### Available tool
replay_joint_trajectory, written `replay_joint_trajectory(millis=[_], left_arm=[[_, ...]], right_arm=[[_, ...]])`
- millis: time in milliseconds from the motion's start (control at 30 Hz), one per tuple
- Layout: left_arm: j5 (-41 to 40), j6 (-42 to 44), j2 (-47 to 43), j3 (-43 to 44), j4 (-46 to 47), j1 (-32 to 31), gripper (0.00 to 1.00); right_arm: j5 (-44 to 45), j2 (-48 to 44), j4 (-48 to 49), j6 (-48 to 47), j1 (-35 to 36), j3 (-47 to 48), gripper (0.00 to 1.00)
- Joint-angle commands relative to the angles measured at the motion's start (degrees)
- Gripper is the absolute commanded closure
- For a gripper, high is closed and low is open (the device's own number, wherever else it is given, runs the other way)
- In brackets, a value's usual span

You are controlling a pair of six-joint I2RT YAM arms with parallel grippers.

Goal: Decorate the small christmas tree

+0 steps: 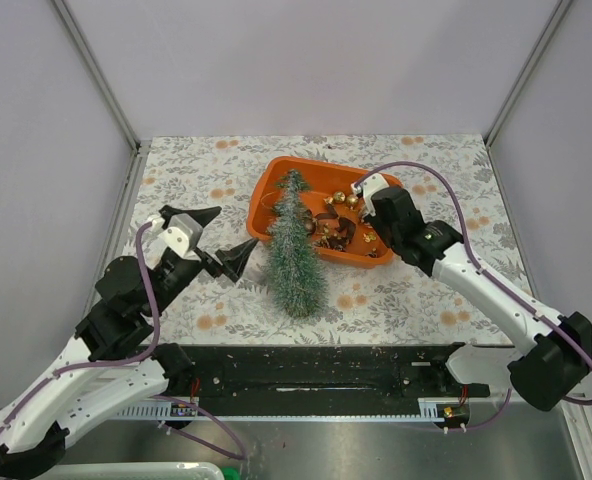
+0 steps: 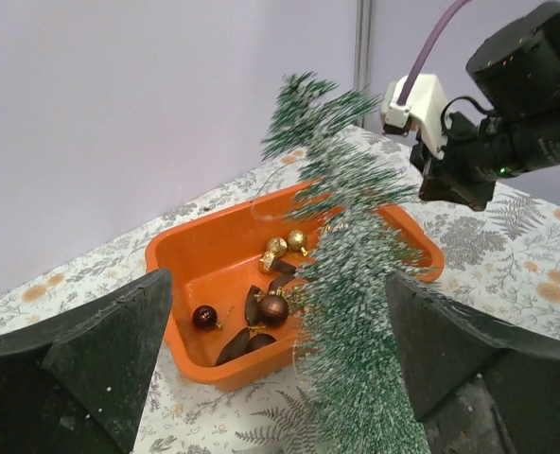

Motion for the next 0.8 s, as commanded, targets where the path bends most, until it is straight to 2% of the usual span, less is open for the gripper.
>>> replay_joint_trajectory(millis=[0, 100, 233, 333, 433, 600, 700, 767], left_arm=[[3.92, 0.16, 1.25, -0.47, -0.49, 0.25, 0.01], [9.57, -0.1, 1.77, -1.27, -0.5, 0.16, 0.01], [12.13, -0.18, 3.36, 0.31, -1.55, 0.16, 0.02], [11.78, 0.17, 3.45, 1.28, -2.78, 0.16, 0.08], [10.99, -0.09, 2.66, 1.11, -3.22, 0.16, 0.14], [10.02, -0.01, 2.04, 1.54, -3.92, 0.16, 0.21], [10.02, 0.69, 1.69, 2.33, -5.59, 0.16, 0.25], [10.37, 1.22, 0.47, 2.6, -6.47, 0.16, 0.27]], right_arm=[[-0.01, -0.44, -10.12, 4.88, 0.89, 4.96, 1.0], [0.17, 1.68, -18.39, 7.78, 4.05, 6.9, 1.0], [-1.76, 2.12, -26.83, 12.87, 12.48, 8.83, 1.0], [-6.23, 0.99, -30.8, 18.23, 16.88, 9.45, 1.0], [-12.03, -1.91, -30.28, 23.85, 21.1, 9.63, 1.0], [-13.1, -3.24, -29.41, 34.14, 29.53, 8.58, 1.0], [-12.41, -4.29, -24.14, 41.42, 34.72, 6.3, 1.0], [-10.82, -7.0, -15.65, 47.57, 37.62, 1.92, 1.0]])
